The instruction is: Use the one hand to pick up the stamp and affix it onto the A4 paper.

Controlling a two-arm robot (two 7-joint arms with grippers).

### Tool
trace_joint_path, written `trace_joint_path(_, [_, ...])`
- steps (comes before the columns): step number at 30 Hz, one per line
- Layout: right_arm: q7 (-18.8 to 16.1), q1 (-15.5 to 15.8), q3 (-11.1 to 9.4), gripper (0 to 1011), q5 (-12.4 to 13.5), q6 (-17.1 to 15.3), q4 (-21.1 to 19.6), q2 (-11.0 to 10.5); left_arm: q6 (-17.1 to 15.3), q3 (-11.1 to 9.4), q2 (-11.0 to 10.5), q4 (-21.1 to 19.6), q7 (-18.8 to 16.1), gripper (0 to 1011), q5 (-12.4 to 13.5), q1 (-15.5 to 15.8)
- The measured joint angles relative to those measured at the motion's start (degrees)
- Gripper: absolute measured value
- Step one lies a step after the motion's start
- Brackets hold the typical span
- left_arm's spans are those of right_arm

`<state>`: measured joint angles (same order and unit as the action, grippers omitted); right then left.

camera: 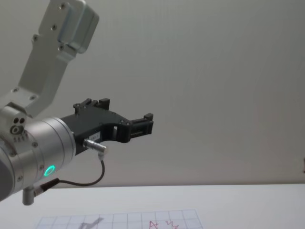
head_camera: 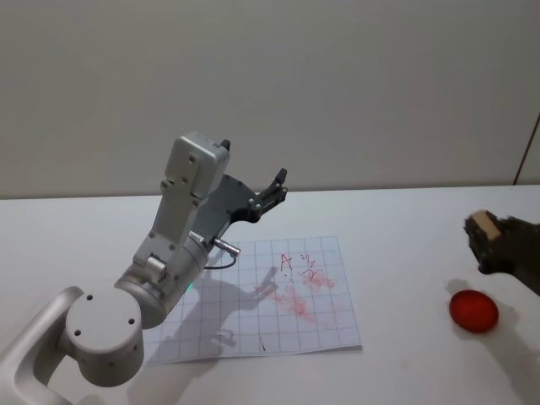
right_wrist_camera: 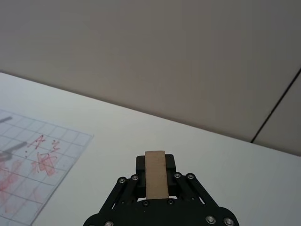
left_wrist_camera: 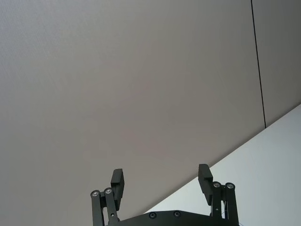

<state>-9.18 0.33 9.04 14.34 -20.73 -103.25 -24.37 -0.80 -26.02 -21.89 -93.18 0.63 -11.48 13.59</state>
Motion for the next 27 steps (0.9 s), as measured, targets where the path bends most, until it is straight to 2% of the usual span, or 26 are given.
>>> trace_joint_path(6, [0.5,1.9,-1.0,219,0.6,-1.6,-0.6,-1.6,0.0,0.0,0.0,0.0,0.0,1001,0.0,0.0])
trace_joint_path(12, [0.6,2.6,-1.2,219,0.3,-2.6,-0.6,-2.2,0.0,0.0,0.0,0.0,0.0,1001,0.0,0.0])
trace_joint_path(27, [-1.8,1.7,-0.2,220,-3.6,-4.5,2.6,-2.0,0.0,0.0,0.0,0.0,0.0,1001,0.0,0.0])
